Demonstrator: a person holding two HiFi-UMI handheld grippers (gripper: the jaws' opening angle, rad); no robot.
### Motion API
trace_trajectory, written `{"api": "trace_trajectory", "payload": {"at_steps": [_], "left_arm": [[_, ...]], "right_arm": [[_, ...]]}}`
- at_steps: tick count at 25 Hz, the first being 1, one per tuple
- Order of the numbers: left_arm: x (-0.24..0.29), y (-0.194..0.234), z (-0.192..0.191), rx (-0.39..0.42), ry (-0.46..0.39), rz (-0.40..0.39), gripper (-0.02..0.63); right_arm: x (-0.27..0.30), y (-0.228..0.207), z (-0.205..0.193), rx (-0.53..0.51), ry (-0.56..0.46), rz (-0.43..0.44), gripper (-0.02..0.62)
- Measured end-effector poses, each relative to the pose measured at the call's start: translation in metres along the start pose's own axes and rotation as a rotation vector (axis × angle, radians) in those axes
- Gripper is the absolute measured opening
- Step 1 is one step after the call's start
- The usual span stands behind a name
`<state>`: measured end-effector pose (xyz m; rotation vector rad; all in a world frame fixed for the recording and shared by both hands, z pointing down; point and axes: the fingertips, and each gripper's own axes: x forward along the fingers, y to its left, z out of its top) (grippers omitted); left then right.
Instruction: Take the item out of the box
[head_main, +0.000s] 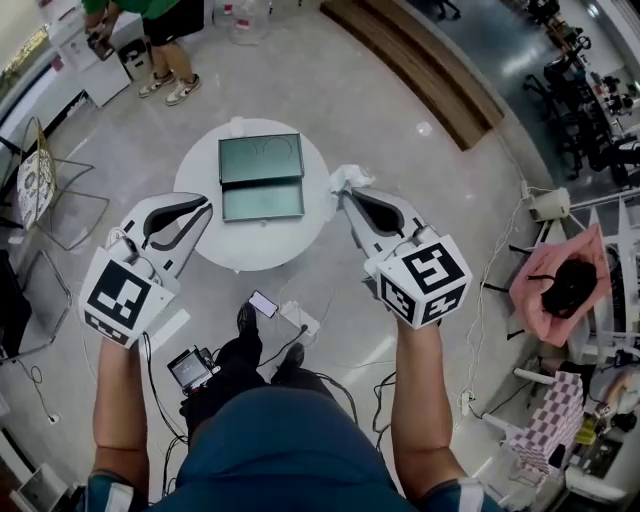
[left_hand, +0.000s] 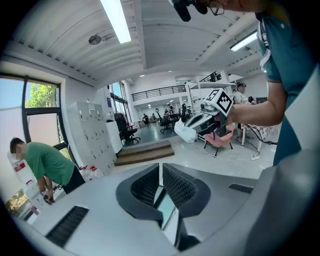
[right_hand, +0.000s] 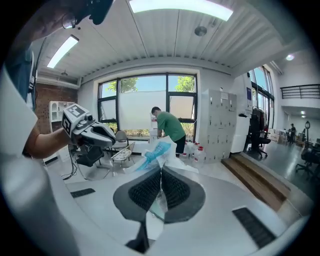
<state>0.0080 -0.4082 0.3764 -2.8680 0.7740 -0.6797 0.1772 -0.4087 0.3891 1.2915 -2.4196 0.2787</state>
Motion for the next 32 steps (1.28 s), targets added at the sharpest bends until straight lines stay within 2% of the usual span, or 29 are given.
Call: {"api": "trace_trajectory", "payload": {"at_steps": [4,10,19,32], "left_arm": [[-0.014,-0.017,0.039,0.031,-0.032,0.006,0.038],[-0.035,-0.042,0.09,0.037,-0.067,0.02,0.038],[-0.044,-0.089,0.134,0.083,-0.07,0.001,0.038],[-0.049,-0.123,0.147,0.13,-0.047,-0.028,0.038]], "right_arm": [[-0.05,0.012,0.033,-0.018,-0.082,-0.012,0.038],[-0.123,0.027,0.071,-0.041,-0.179,-0.019,0.038],[-0.211,0.033,0.084,-0.058,-0.237,-0.058,0.038],[-0.252,0.033,0.078,-0.044,-0.254,-0.09,0.038]]}}
